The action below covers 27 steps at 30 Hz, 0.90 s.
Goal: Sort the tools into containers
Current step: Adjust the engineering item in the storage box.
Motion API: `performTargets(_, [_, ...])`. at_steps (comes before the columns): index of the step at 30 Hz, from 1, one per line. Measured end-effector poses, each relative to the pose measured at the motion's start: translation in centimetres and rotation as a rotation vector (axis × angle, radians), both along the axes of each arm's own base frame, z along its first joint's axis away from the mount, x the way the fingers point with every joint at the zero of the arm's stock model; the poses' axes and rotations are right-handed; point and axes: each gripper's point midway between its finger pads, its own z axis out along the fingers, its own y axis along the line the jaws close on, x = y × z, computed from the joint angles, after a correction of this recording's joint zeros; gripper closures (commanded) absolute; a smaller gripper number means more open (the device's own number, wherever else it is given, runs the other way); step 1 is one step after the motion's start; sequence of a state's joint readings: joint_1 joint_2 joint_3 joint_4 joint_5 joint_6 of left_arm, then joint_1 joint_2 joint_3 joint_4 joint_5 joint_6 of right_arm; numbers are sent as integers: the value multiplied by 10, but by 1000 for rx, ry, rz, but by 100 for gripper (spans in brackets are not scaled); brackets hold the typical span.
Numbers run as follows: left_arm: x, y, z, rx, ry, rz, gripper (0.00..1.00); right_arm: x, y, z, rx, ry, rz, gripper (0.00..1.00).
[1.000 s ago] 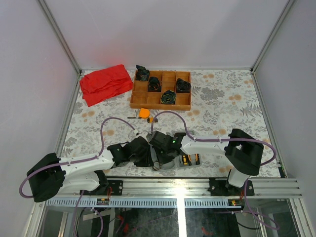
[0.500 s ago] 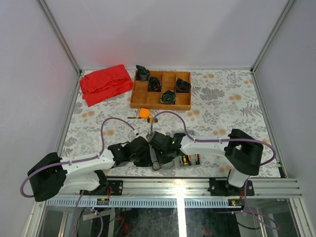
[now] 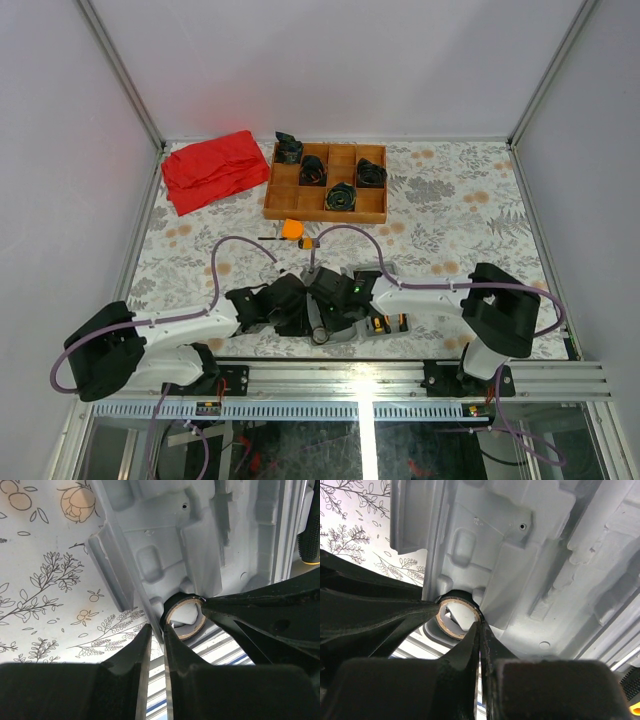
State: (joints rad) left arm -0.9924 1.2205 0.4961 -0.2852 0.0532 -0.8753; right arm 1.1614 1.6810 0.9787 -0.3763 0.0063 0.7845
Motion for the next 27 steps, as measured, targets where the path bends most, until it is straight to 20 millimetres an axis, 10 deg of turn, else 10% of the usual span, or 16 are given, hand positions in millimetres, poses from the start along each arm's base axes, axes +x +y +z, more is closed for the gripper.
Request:
performTargets(9, [4, -3, 5, -4, -28, 6, 68, 6, -5, 12, 22, -86, 11, 87])
performTargets(16, [14, 4, 36, -50, -123, 47, 52, 31, -10, 93, 203, -314, -40, 70])
performTargets(20, [26, 6, 57, -69, -182, 84, 50, 46, -31, 128, 262, -446, -130, 66])
performTargets(27, [74, 35, 84, -62, -271, 233, 46, 59, -83, 126, 157, -563, -261, 64])
